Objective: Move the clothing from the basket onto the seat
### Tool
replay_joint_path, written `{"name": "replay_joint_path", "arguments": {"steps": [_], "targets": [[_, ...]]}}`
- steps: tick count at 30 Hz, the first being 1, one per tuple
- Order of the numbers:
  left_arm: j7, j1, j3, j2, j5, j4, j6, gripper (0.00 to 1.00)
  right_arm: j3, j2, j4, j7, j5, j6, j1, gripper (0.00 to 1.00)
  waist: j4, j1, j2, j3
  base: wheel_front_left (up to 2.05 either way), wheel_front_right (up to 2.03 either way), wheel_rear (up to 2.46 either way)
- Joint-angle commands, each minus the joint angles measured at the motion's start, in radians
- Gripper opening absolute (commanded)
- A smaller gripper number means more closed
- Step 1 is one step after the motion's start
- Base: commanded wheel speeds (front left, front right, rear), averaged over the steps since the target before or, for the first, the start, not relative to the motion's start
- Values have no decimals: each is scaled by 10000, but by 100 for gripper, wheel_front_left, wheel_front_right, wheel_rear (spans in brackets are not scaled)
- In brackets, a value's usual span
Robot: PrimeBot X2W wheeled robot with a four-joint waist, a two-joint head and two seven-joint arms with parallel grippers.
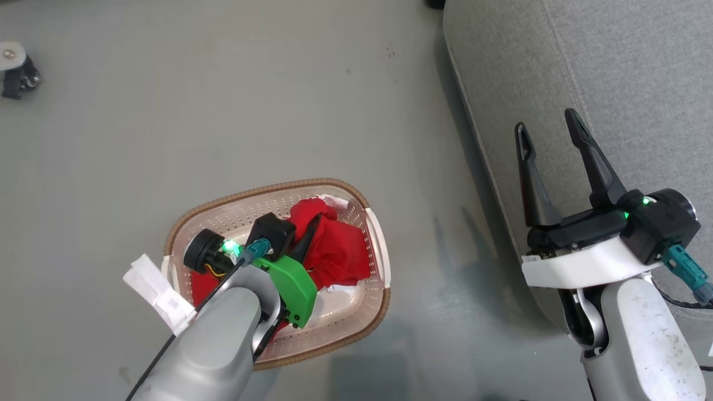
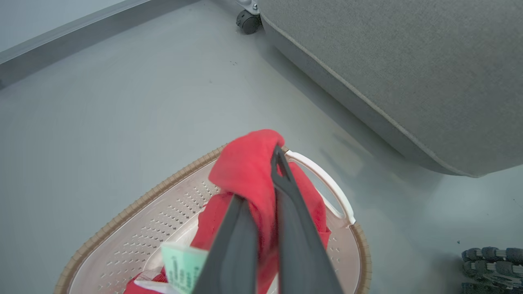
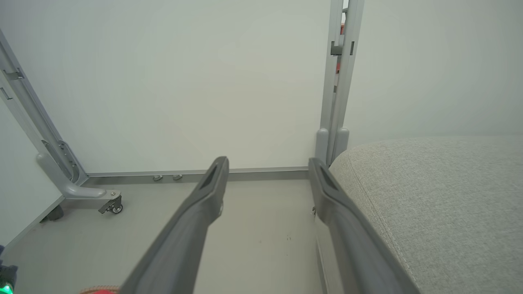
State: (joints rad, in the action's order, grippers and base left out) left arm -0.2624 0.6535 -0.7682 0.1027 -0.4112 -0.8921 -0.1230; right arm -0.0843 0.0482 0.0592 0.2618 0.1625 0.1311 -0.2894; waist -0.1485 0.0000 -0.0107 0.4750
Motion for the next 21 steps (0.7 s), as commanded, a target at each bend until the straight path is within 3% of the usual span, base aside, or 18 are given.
{"name": "replay_joint_path", "arguments": {"steps": [1, 21], "targets": [[-34, -351, 257, 86, 146, 367, 60, 0, 30, 41, -54, 48, -77, -6, 245, 100, 718, 0, 107, -935, 0, 0, 0], [-36, -2163, 3021, 29, 1485, 5381, -1, 0, 14, 40, -508, 48, -138, -6, 1485, 100, 1307, 0, 107, -3019, 0, 0, 0]]}}
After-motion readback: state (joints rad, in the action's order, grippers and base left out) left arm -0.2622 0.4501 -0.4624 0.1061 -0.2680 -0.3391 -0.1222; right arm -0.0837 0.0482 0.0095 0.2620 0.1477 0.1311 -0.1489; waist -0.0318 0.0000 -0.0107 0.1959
